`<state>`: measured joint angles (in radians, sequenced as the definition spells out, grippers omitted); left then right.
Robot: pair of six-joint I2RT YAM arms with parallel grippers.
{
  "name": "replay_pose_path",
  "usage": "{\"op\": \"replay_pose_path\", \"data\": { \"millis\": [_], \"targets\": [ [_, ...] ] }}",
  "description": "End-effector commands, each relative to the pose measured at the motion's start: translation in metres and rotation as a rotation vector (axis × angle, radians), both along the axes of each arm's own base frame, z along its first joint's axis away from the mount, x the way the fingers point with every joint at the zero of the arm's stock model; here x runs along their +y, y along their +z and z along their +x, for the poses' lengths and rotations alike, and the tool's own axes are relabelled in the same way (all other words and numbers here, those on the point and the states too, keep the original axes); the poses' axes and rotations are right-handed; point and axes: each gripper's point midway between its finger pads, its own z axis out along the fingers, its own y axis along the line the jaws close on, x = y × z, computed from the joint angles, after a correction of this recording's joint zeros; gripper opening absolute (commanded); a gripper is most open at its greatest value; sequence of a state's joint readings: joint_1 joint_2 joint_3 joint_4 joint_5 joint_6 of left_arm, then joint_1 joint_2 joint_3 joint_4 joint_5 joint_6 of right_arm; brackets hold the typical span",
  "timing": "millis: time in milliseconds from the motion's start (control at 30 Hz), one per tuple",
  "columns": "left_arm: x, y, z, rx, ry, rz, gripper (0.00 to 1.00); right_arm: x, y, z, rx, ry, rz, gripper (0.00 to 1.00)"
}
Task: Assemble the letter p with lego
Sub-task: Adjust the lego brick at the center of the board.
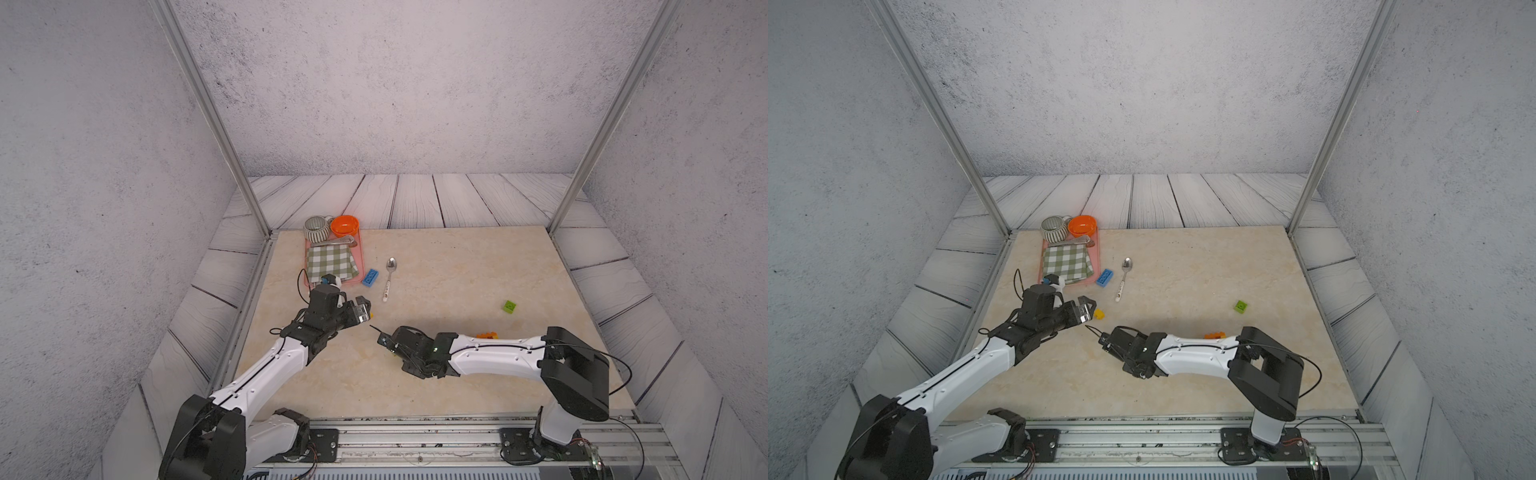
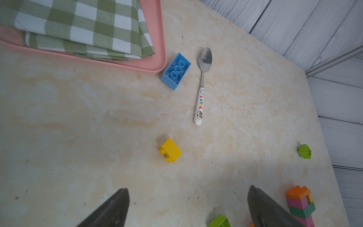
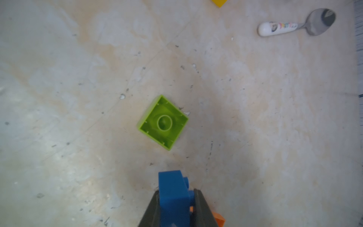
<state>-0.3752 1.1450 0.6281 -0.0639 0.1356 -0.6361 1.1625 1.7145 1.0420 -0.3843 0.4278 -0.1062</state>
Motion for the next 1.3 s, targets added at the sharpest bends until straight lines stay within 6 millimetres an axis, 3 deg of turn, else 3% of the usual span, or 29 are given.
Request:
{"op": "replay_pose_path", "data": {
  "millis": [0, 200, 333, 467, 733, 1033, 1267],
  "targets": [
    [0.007, 0.001, -0.001, -0.008, 0.021, 0.007, 0.98, -0.001, 0.008, 0.011, -0.137, 0.003, -0.039, 0.21],
    [0.008, 0.000, -0.001, -0.006, 0.026, 0.012, 0.98, 0.005, -0.008, 0.010, -0.206, 0.032, -0.127, 0.24],
    [0.008, 0.000, -0.001, -0.007, 0.027, 0.013, 0.98, 0.009, -0.024, -0.004, -0.181, 0.069, -0.167, 0.31],
    [0.008, -0.001, -0.001, -0.006, 0.028, 0.014, 0.98, 0.013, -0.030, -0.019, -0.138, 0.091, -0.153, 0.47],
    [0.008, -0.001, 0.000, -0.005, 0.027, 0.015, 0.98, 0.019, -0.029, -0.047, -0.066, 0.122, -0.103, 0.69],
    [0.008, -0.001, 0.000, -0.004, 0.028, 0.016, 0.98, 0.030, 0.004, -0.073, 0.063, 0.154, 0.094, 0.74],
    [0.008, -0.002, 0.000, -0.004, 0.026, 0.016, 0.98, 0.025, 0.035, -0.067, 0.177, 0.095, 0.266, 0.77]
  ]
}}
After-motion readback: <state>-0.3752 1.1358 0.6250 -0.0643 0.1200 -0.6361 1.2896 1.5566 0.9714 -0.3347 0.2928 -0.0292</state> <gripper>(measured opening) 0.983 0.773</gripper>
